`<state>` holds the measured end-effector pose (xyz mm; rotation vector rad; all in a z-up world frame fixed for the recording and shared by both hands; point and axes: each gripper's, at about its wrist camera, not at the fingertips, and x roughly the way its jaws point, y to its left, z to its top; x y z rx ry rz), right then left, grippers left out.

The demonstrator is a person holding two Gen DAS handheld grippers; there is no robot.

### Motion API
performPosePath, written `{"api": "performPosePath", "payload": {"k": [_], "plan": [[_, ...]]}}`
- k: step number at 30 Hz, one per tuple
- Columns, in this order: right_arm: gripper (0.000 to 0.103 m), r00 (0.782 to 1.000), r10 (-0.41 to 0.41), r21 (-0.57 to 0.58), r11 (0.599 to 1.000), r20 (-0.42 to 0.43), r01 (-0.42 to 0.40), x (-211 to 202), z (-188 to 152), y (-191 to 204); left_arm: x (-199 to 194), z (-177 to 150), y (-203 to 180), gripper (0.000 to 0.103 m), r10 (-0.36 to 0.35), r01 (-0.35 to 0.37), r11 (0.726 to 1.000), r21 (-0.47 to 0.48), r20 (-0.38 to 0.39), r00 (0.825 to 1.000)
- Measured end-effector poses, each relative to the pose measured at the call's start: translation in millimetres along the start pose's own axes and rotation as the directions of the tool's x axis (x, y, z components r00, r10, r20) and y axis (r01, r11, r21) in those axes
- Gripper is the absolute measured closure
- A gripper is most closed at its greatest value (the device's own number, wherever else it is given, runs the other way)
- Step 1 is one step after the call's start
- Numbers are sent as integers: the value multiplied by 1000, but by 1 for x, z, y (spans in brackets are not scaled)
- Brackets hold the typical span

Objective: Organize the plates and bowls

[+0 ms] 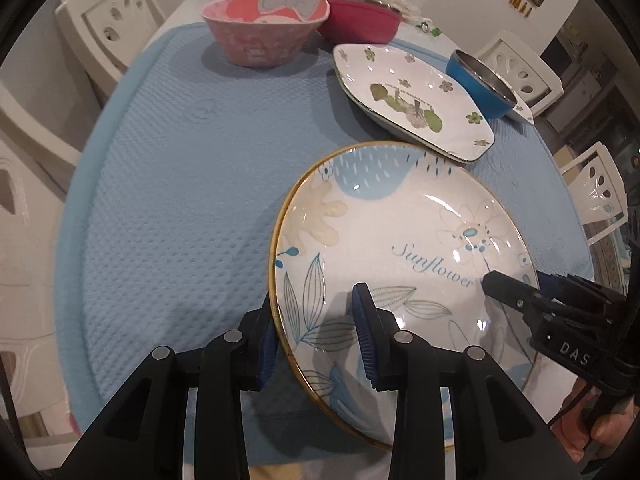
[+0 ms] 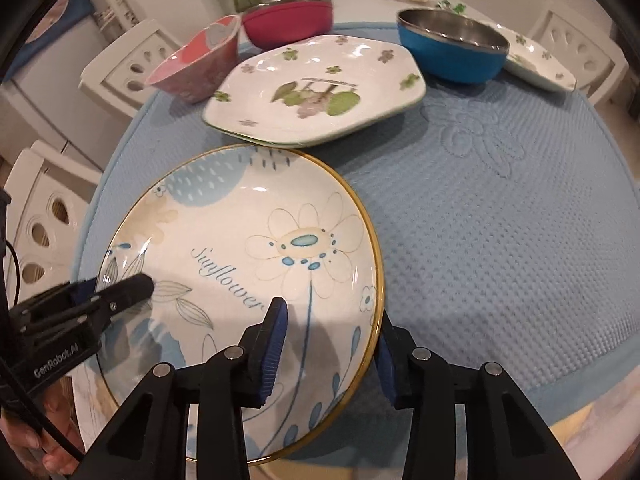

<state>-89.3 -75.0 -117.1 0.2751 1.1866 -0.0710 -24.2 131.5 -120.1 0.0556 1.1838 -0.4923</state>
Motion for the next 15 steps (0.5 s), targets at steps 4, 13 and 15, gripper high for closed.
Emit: {"api": "performPosePath", "payload": {"k": [4, 13, 15], "plan": [[63, 1000, 7, -53, 999, 14, -6, -11, -6, 22, -19, -9, 16, 72, 10, -9, 1000, -26, 27, 1000], [63, 996, 67, -158, 986, 65, -57, -24, 1, 64, -54, -15, 41, 72, 89, -84, 995, -46, 113, 990], [63, 994, 83, -173, 982, 70, -70, -23, 6, 72, -61, -15, 48, 72, 107, -100, 993, -63, 133, 985]]}}
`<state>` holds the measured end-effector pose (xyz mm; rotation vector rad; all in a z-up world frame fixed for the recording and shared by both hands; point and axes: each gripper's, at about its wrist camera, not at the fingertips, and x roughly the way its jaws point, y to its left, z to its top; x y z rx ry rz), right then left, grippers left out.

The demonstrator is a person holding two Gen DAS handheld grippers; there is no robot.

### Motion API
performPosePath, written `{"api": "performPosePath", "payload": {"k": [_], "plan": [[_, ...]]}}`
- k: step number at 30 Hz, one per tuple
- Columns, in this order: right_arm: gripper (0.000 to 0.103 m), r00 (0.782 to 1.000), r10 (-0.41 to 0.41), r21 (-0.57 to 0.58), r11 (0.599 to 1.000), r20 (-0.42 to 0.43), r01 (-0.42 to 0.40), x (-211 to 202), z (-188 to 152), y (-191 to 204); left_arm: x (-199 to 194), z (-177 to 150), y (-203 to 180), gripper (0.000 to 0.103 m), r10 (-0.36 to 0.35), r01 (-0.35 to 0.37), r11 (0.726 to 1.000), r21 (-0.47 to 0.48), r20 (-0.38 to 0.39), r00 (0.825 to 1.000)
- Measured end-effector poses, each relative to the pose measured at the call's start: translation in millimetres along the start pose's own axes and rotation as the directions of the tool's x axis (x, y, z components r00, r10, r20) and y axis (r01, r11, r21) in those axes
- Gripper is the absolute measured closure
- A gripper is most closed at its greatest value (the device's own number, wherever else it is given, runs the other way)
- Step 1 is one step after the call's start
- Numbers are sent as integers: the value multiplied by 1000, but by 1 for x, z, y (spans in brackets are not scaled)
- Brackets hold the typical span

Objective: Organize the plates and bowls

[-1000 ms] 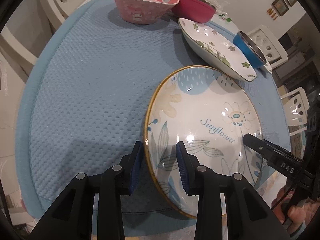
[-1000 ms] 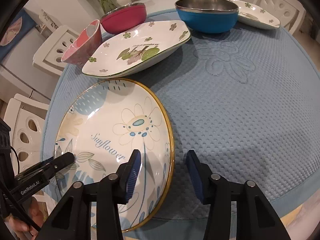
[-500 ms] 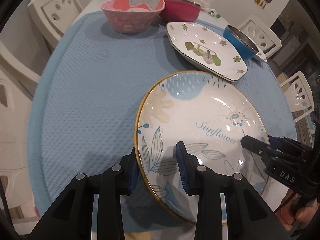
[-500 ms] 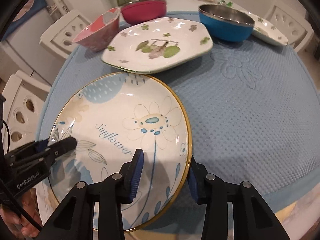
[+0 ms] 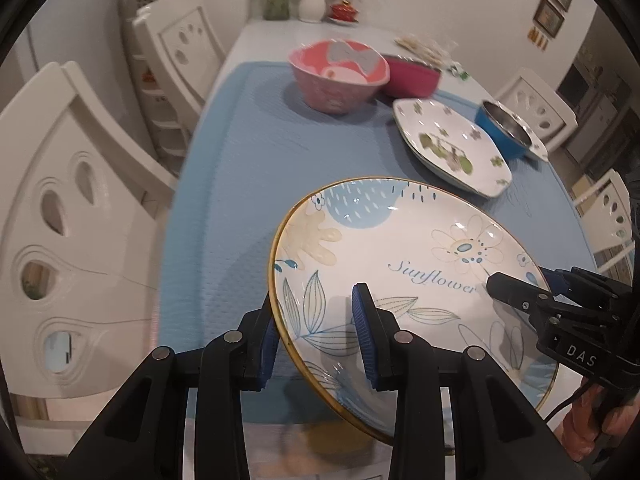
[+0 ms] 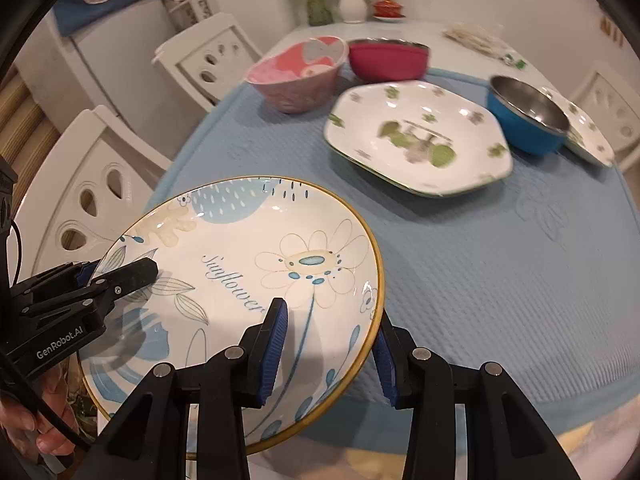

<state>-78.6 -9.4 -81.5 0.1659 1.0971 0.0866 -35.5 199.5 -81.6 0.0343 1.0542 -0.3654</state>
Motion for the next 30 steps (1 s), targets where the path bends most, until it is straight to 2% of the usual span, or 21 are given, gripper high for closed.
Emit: {"api": "performPosePath", "payload": {"k": [6, 10, 20, 24, 30], "plan": [[63, 1000, 0, -57, 998, 29, 2, 6, 9, 20, 0, -3, 15, 72, 25, -24, 999, -44, 14, 1000], [63, 1000, -4, -71, 997, 16, 5, 15, 11, 21, 5, -10, 18, 72, 31, -30, 997, -66, 13, 999], [63, 995, -2, -67, 998, -100, -5, 40, -10, 15, 22, -31, 26, 72, 26, -33, 995, -91, -76, 997], [63, 996, -22, -102, 995, -91, 13, 33, -16, 22, 16, -31, 26, 72, 38, -44, 996, -81, -71, 997], [63, 994, 5, -101, 995, -106, -15, 28, -17, 18, 1, -20, 24, 72, 54, -57, 995, -76, -36, 998]]}}
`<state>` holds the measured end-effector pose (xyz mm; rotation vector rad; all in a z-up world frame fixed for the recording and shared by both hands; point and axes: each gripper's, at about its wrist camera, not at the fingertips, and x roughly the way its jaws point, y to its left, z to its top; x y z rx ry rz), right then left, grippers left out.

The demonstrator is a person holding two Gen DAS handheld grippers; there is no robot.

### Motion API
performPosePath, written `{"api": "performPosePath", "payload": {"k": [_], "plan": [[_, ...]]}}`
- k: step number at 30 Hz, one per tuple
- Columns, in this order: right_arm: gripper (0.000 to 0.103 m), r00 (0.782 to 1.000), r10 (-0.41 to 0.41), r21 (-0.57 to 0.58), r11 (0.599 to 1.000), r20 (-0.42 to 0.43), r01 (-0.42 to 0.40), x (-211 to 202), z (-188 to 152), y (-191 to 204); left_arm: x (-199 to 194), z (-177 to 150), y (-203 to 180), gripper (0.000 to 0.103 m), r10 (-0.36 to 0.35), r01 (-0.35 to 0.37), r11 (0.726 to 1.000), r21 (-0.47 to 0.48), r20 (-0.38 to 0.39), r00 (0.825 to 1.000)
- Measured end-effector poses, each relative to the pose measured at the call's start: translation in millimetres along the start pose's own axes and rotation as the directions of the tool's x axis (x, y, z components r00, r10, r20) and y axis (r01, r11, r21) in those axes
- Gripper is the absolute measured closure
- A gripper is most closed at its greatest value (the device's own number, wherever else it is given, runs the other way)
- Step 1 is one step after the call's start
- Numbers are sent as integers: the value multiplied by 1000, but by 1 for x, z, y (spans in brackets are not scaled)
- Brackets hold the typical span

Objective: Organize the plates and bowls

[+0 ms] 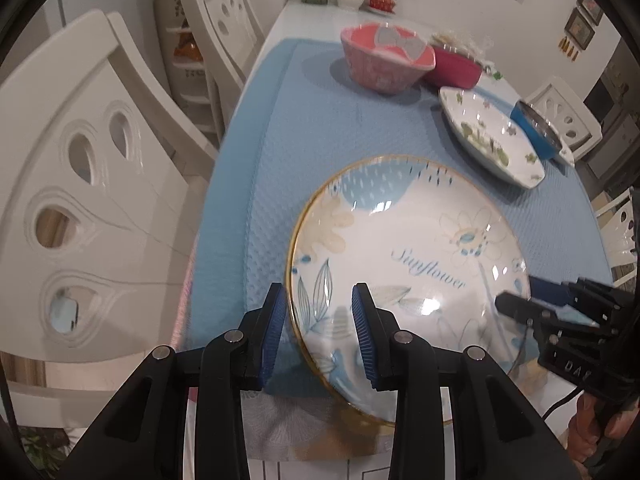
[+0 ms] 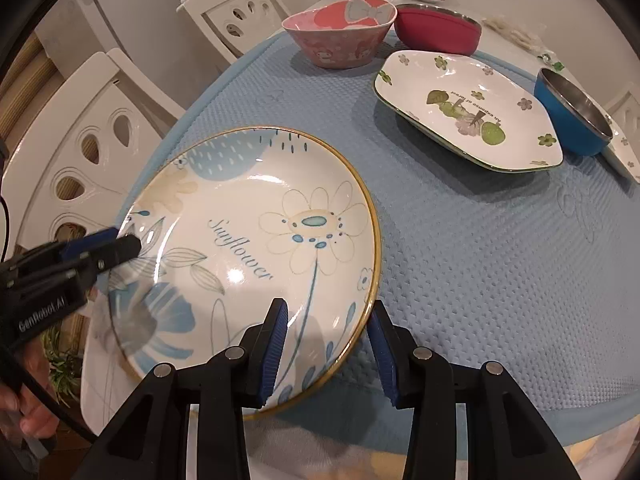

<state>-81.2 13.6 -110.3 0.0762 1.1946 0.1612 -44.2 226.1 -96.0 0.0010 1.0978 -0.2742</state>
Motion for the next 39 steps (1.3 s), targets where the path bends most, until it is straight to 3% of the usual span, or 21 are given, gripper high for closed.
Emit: {"api": "performPosePath", "payload": {"k": [6, 10, 16, 21, 23, 25, 27, 30, 32, 36, 39], "plan": [[63, 999, -33, -15, 999, 16, 34, -29, 0, -4, -22, 27, -19, 71, -18, 15, 999, 38, 64, 998], [62, 992, -85, -17, 996, 89, 87, -67, 6, -12, -38, 48, -39, 71, -68, 62, 996, 56, 112, 991], [52, 965, -153, 8, 988, 215, 155, -123, 25, -34, -59, 85, -80, 66, -170, 159, 984, 78, 180, 969], [51, 923, -204, 38, 978, 326, 203, -168, 48, -58, -76, 116, -112, 62, -224, 208, 974, 89, 247, 943], [48, 901, -208, 69, 978, 381, 196, -189, 58, -73, -82, 125, -120, 61, -233, 218, 972, 87, 265, 936], [31, 886, -187, 107, 982, 425, 156, -205, 66, -89, -87, 133, -128, 60, -240, 222, 971, 93, 283, 929], [24, 878, -154, 137, 985, 453, 103, -212, 69, -104, -88, 138, -133, 59, -232, 212, 972, 98, 292, 928], [24, 901, -109, 176, 984, 420, 38, -199, 77, -131, -77, 144, -138, 56, -205, 189, 978, 83, 283, 937], [24, 924, -98, 210, 978, 370, 20, -182, 80, -147, -61, 146, -140, 45, -186, 177, 983, 57, 253, 950], [24, 964, -54, 295, 955, 260, -26, -137, 81, -180, -27, 147, -142, 44, -150, 149, 989, 22, 187, 971], [24, 983, -19, 344, 938, 183, -46, -107, 84, -200, 1, 147, -144, 44, -137, 139, 990, -6, 126, 983]]}}
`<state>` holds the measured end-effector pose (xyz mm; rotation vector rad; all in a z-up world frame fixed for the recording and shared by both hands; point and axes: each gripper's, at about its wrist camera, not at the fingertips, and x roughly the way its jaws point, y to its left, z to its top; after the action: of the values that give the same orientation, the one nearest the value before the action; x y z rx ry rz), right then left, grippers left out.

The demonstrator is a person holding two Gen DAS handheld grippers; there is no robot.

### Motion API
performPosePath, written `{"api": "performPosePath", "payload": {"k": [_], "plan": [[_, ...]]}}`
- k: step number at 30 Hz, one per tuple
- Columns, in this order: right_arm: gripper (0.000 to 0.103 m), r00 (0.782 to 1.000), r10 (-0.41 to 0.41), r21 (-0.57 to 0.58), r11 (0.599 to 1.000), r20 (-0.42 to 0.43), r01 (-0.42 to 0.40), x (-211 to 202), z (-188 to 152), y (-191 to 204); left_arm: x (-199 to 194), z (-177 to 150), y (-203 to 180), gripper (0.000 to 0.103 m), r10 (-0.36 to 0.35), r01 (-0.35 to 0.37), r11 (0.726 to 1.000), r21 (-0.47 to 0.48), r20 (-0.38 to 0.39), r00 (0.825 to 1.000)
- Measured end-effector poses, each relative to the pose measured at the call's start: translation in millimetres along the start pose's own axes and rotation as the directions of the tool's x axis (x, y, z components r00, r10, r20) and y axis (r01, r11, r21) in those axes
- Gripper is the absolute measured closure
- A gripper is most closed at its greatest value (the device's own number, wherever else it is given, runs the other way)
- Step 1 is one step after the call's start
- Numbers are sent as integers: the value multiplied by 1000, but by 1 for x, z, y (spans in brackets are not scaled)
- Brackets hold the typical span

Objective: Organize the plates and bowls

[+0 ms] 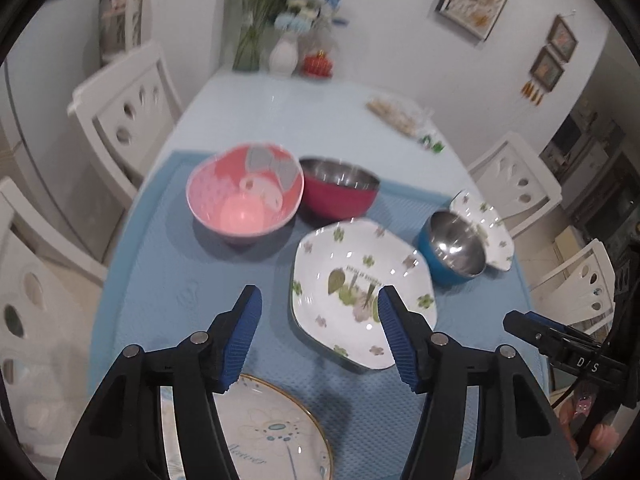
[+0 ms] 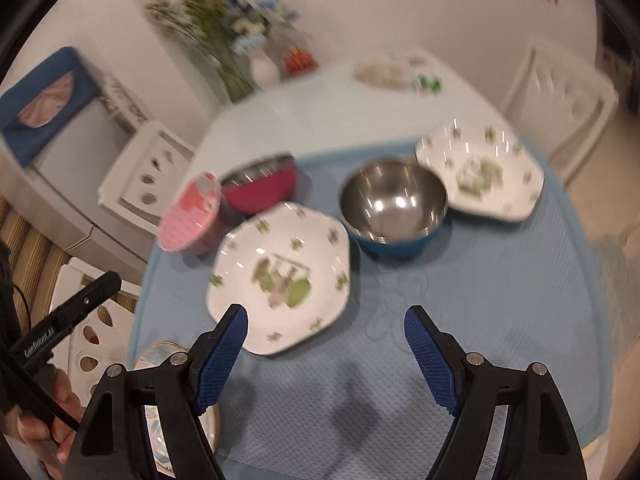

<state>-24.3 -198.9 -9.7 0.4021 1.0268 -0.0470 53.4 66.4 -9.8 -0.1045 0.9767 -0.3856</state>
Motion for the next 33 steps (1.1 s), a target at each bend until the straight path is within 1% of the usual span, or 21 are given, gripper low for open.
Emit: {"api": "performPosePath", "payload": {"k": [3, 6, 8, 11, 12, 15, 18, 23, 26, 28, 33], "plan": [[24, 999, 2, 16, 1000, -41, -2, 16, 5, -12, 19, 1, -2, 44, 8, -8, 1000, -13, -39, 999], [24, 999, 4, 9, 1000, -53, -4, 27, 13, -16, 28, 5, -5, 44, 26, -26, 1000, 2, -45, 999], [24, 999, -1, -10, 1000, -50, 1, 33, 19, -13, 35, 6, -8, 44, 43, -42, 999, 16, -50, 998], [24, 998, -16, -51, 999, -56, 13, 46, 24, -7, 54, 7, -6, 44, 67, -65, 998, 26, -85, 994], [24, 998, -19, -59, 998, -64, 15, 53, 25, -6, 63, 6, -2, 44, 66, -65, 998, 15, -109, 992], [24, 995, -24, -57, 998, -100, 19, 73, 23, -6, 81, 6, 7, 44, 44, -48, 998, -27, -147, 988], [24, 989, -53, -51, 998, -138, 46, 96, 19, -9, 98, 6, 17, 44, 30, -41, 998, -57, -176, 984], [24, 978, -87, -53, 996, -188, 78, 125, 15, -17, 125, 4, 31, 46, 32, -53, 995, -86, -226, 974], [27, 974, -95, -50, 995, -206, 86, 137, 15, -21, 133, 3, 35, 48, 38, -63, 993, -99, -235, 971], [27, 972, -91, -42, 996, -215, 84, 143, 15, -25, 135, 2, 35, 52, 39, -64, 993, -98, -236, 971], [29, 977, -87, -67, 995, -193, 75, 147, 17, -25, 143, 0, 34, 55, 45, -67, 994, -82, -245, 969]]}}
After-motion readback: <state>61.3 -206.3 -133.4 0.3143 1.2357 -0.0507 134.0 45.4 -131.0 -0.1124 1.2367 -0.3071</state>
